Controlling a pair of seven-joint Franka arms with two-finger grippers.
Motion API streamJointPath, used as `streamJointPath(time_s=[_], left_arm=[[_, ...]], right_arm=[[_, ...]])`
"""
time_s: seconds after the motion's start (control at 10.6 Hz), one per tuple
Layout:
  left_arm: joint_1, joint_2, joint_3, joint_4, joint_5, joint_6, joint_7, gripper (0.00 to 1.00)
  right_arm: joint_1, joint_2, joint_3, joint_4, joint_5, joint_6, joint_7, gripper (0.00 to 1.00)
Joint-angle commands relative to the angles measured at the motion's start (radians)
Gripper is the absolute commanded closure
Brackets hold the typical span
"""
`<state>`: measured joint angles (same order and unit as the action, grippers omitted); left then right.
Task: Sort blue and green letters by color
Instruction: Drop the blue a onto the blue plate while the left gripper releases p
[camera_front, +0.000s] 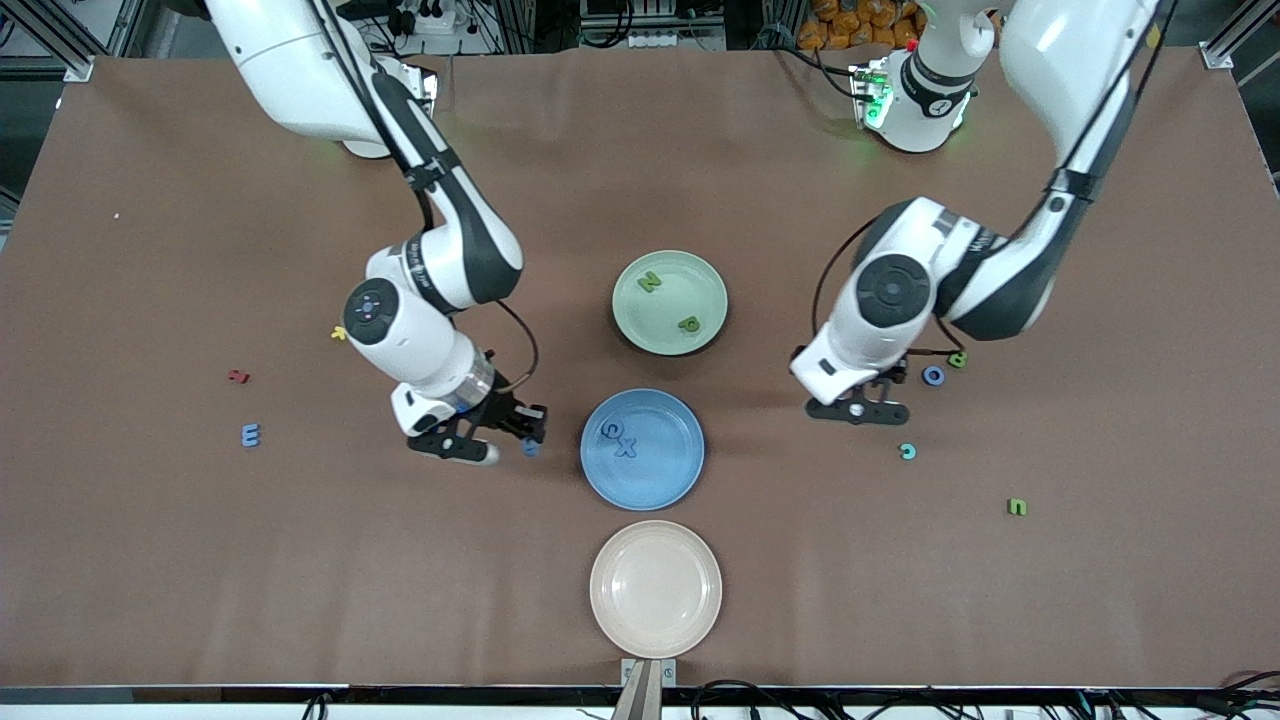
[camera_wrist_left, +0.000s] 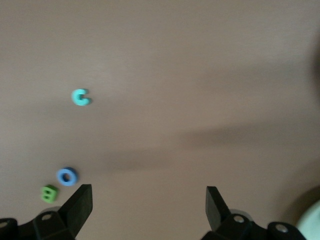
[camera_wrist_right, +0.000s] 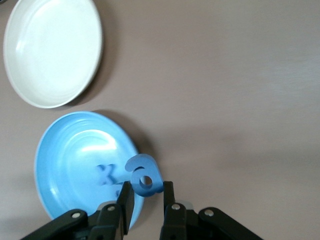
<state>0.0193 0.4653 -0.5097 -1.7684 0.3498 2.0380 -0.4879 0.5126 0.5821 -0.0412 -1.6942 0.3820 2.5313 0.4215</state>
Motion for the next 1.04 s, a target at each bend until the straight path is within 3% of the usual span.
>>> streamJointPath(time_s=[0.0, 0.28, 0.38, 0.47, 0.57, 0.76, 0.95], left_arm=[[0.216, -0.105, -0.103, -0.112, -0.018, -0.012, 0.194, 0.00], [0.533, -0.106, -0.327, -0.169, -0.018, -0.010, 0.319, 0.00], [0.612, -0.108, -0.384, -0.196, -0.018, -0.001, 0.337, 0.00], [0.679, -0.111, -0.433, -0.219, -0.018, 0.002, 0.342, 0.00], [0.756, -0.111, -0.496, -0.248, -0.018, 0.008, 0.342, 0.00], [0.934, -0.109, -0.640, -0.325, -0.018, 0.053, 0.342, 0.00], [1.088, -0.100, -0.742, -0.414, -0.018, 0.129, 0.348, 0.00]], right_arm=[[0.053, 0.107, 0.018, 0.137, 0.028, -0.002, 0.000, 0.85], [0.116, 0.137, 0.024, 0.169, 0.029, 0.015, 0.000, 0.85], [0.136, 0.143, 0.024, 0.182, 0.031, 0.023, 0.002, 0.78], [0.153, 0.150, 0.024, 0.183, 0.043, 0.044, 0.000, 0.52], [0.158, 0.150, 0.024, 0.182, 0.049, 0.066, -0.001, 0.01], [0.156, 0.142, 0.024, 0.176, 0.044, 0.064, -0.015, 0.00], [0.144, 0.134, 0.023, 0.165, 0.040, 0.055, -0.018, 0.00]])
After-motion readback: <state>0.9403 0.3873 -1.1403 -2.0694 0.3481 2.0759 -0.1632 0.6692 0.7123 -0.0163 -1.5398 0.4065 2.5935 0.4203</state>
